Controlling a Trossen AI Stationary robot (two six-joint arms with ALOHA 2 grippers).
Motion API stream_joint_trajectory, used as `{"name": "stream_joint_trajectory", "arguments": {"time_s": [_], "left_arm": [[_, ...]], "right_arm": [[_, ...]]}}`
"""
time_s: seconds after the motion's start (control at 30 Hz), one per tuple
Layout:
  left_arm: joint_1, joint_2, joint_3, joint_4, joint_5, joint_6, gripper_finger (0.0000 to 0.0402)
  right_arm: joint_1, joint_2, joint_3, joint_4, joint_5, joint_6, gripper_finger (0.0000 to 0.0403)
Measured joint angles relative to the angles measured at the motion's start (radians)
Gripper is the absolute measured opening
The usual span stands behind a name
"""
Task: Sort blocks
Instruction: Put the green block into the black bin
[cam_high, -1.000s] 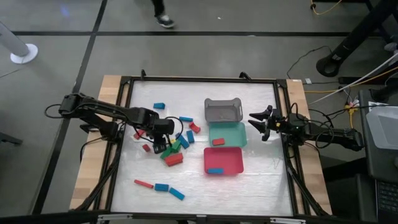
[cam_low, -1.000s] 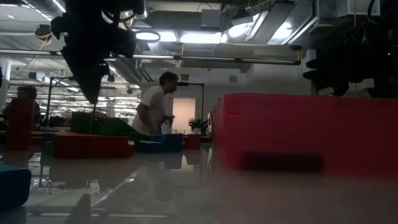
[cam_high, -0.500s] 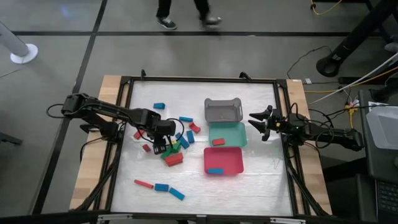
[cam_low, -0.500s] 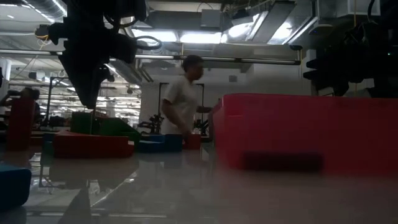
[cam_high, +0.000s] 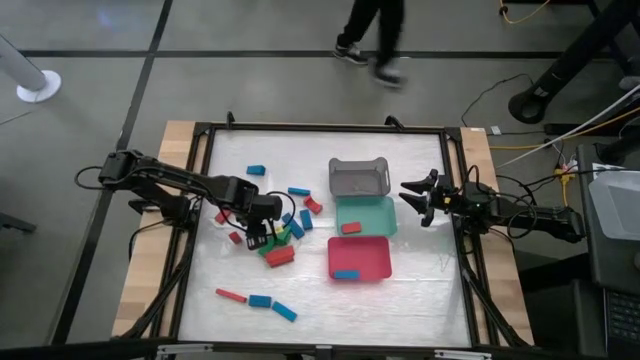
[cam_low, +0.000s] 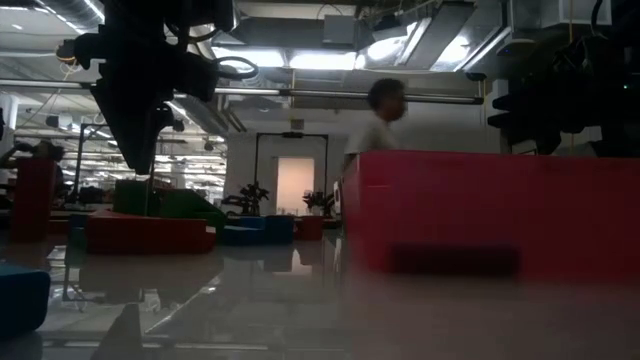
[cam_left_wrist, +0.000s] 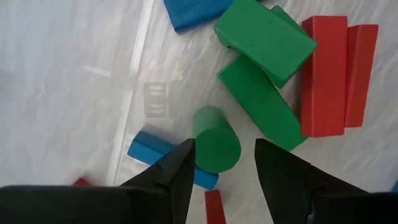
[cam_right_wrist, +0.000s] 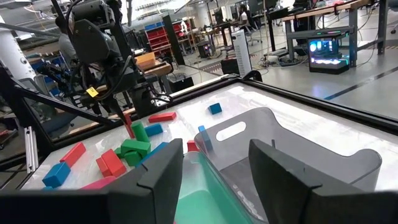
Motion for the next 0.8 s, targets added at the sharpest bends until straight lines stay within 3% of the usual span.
{"name": "stream_joint_trajectory", "arguments": {"time_s": [0.8], "left_arm": [[0.0, 0.0, 0.0, 0.002, 0.0, -0.052, 0.0155]], "right_arm": [[0.0, 0.0, 0.0, 0.0, -0.001, 0.0, 0.0186]]}}
